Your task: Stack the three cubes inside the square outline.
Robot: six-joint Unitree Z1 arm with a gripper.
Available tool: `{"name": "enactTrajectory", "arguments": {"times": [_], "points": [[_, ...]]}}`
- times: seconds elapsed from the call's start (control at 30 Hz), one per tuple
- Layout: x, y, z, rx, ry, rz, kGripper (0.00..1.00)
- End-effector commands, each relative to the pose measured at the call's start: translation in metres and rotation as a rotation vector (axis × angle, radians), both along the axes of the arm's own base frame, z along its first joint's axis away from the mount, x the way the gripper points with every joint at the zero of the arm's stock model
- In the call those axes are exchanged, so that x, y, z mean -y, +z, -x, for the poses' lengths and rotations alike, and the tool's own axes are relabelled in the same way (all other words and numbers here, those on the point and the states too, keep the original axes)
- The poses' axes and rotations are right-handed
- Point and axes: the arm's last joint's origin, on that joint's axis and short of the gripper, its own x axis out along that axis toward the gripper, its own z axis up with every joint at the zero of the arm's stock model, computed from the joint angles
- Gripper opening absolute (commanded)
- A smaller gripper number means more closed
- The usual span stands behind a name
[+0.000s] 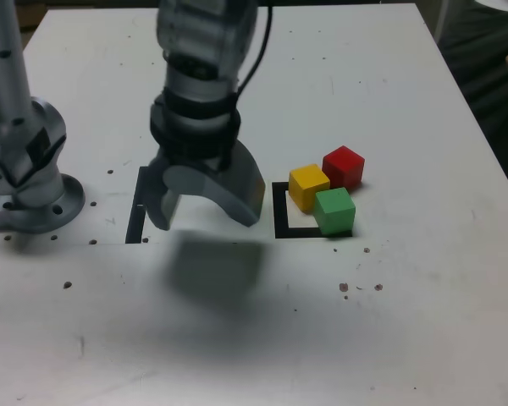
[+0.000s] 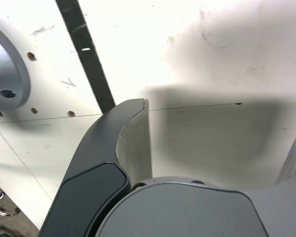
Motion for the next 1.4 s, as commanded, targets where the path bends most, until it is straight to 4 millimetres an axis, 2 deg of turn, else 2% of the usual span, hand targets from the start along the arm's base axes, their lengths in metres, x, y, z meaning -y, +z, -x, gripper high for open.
{"name": "enactTrajectory", "arguments": {"times": [0.0, 0.57, 0.97, 1.37], "points": [[0.002, -0.003, -0.005, -0.004, -0.003, -0.003, 1.0], [0.013, -0.023, -0.042, -0.029, -0.029, -0.007, 1.0], [0.002, -0.036, -0.06, -0.054, -0.019, -0.002, 1.0], [-0.011, -0.04, -0.08, -0.048, -0.011, 0.019, 1.0]]}}
